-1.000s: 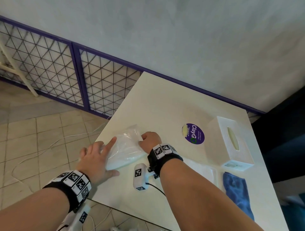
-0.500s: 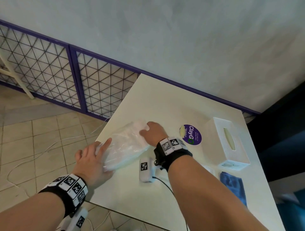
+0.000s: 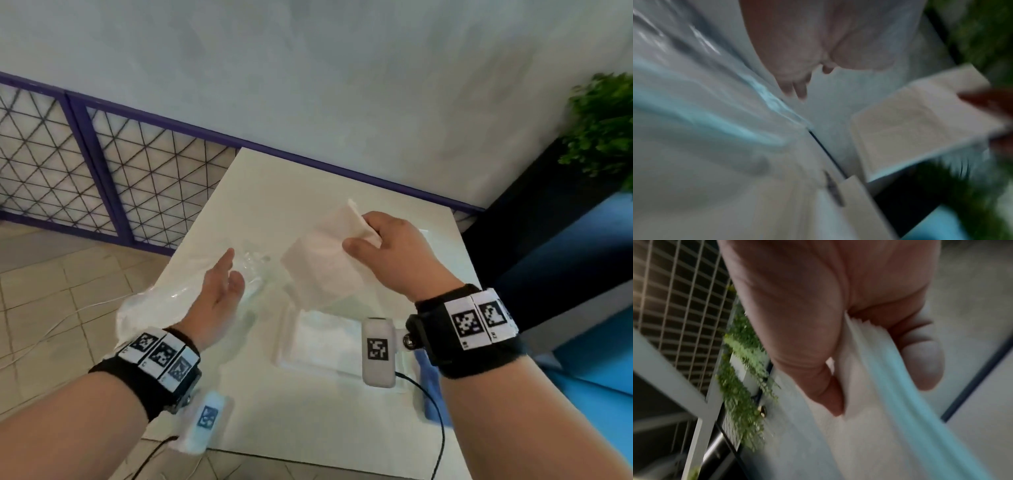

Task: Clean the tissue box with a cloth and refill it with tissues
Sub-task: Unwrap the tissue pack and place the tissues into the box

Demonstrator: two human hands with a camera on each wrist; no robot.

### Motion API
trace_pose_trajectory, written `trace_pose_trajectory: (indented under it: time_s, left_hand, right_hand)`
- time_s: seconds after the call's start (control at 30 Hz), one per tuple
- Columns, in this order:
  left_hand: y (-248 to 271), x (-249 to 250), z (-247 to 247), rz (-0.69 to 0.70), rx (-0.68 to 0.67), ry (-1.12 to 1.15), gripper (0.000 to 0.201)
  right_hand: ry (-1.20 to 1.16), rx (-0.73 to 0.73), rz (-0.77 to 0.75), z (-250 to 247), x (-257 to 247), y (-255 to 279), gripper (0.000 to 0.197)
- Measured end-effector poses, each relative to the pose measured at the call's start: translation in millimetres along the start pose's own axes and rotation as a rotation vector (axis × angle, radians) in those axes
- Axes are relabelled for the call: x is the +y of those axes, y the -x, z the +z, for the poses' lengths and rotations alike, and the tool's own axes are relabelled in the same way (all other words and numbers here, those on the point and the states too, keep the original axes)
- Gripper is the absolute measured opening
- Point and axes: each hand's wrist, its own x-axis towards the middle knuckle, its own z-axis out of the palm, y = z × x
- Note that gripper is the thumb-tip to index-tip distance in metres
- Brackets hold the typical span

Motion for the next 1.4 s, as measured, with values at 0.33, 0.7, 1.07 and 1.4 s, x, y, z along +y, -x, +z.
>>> trace_pose_trajectory:
  time_s: [0.33,0.7,1.07,1.4]
  left_hand:
    - [38,16,43,-0.360,-0.501,0.883,0.089]
    - [63,-32,69,-0.085,-0.499,-0.052,0.036]
    - [28,-18,81,-0.064,-0.305,-0.229,0.052]
    - [-9,2,103,-0.179,-0.187,-0.357,0.054]
  right_hand:
    - [-0.679,0.125,0.359,42,90,91,0.020]
    - [-0.492,-0.065,0.467,116,172,161,0.035]
    - [-0.508,0.061,0.510,105,188,116,0.031]
    - [-0.392,0.087,0.683,93,187,60,0.068]
